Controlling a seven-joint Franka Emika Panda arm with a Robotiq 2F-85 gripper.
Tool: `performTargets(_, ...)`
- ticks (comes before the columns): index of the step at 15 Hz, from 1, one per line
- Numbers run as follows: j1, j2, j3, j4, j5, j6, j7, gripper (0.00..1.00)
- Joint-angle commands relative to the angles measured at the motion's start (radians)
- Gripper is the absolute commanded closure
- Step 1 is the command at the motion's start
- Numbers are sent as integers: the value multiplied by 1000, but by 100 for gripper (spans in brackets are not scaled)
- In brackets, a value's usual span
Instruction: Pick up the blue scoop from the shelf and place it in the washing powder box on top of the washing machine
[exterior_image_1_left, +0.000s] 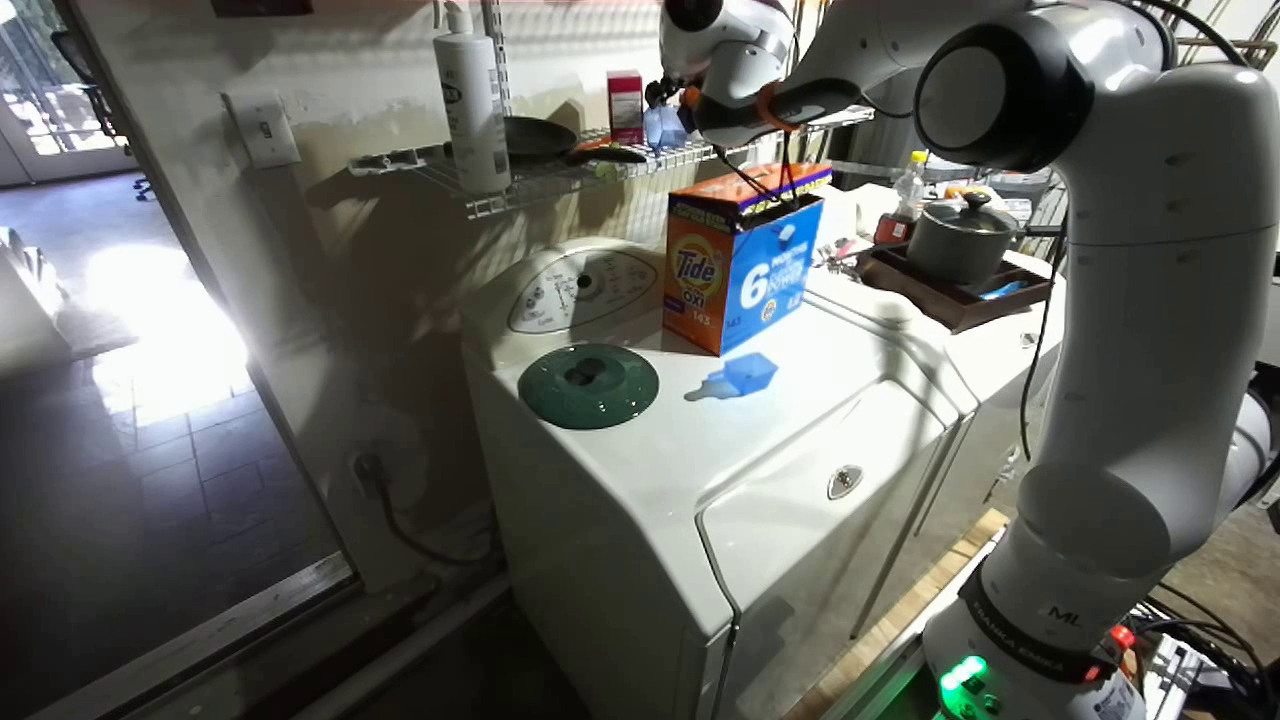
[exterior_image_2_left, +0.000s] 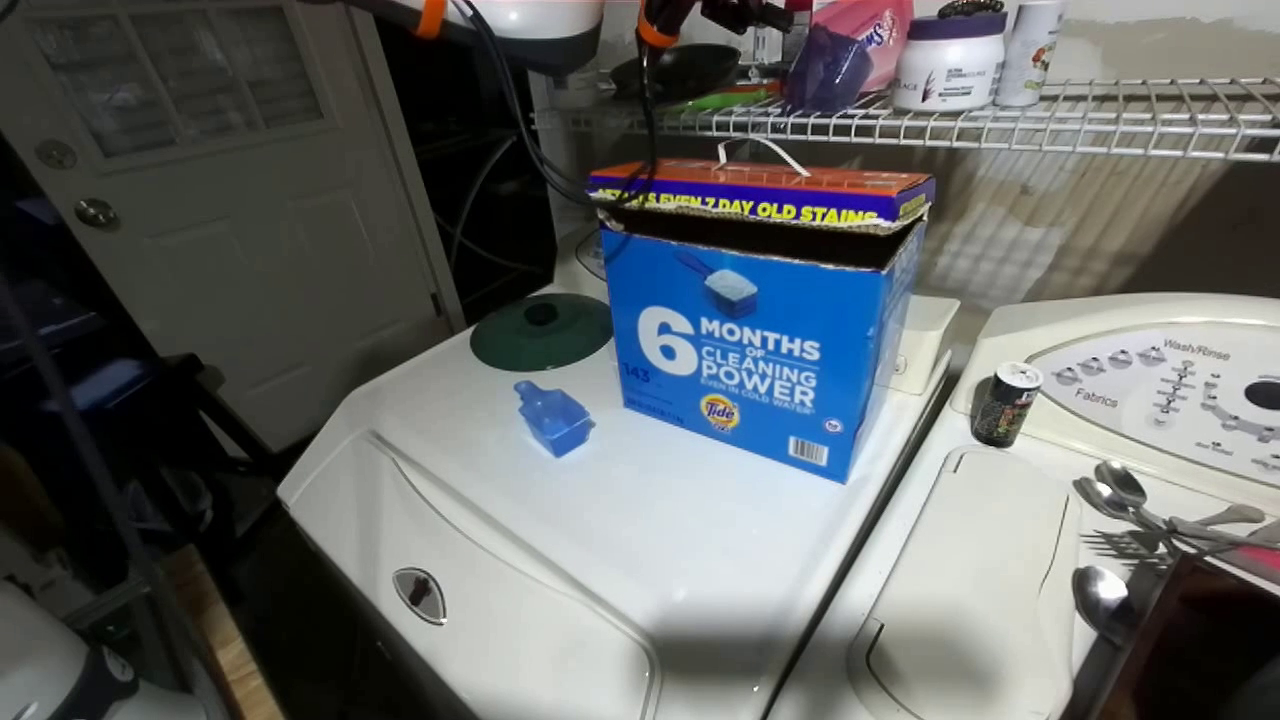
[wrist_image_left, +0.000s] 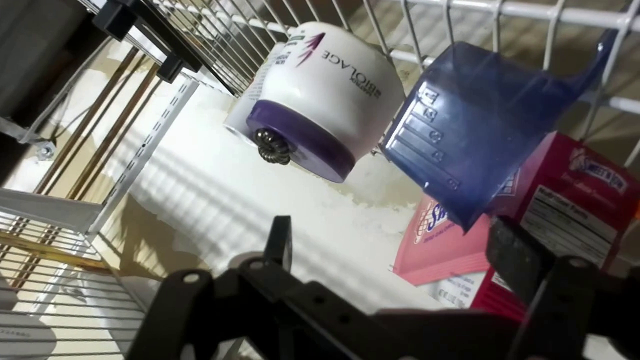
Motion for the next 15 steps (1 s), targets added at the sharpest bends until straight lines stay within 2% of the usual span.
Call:
performTargets(1, 10, 75, -4, 93, -13, 8, 36, 0)
performTargets(7, 11, 135, 5, 157, 11, -4, 20, 0)
performTargets(15, 13, 167, 13, 185, 30, -41, 0, 0)
